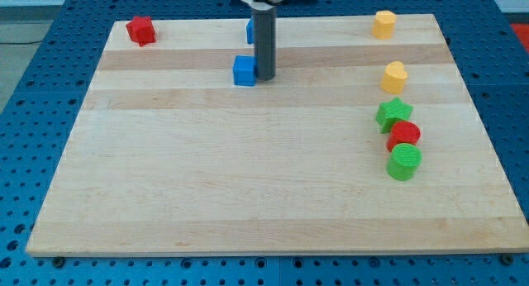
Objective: Place blue cube parallel to the red star
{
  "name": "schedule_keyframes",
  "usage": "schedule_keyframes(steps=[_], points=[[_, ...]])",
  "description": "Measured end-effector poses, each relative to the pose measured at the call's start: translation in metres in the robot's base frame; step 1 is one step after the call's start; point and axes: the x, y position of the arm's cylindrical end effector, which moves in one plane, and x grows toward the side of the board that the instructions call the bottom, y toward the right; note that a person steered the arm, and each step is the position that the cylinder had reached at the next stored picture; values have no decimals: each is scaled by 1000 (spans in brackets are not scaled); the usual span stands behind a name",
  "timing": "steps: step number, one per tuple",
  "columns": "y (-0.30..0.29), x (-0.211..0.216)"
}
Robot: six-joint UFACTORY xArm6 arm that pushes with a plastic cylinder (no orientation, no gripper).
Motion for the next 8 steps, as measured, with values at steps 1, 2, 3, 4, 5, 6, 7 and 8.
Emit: schedule_keyframes(steps=[1,2,3,4,5,6,7,8], points=[[-29,-4],[-55,-20],[-88,-22],[-120,-23],[-144,-33],[-163,-45],[-186,-45],[-203,-43]])
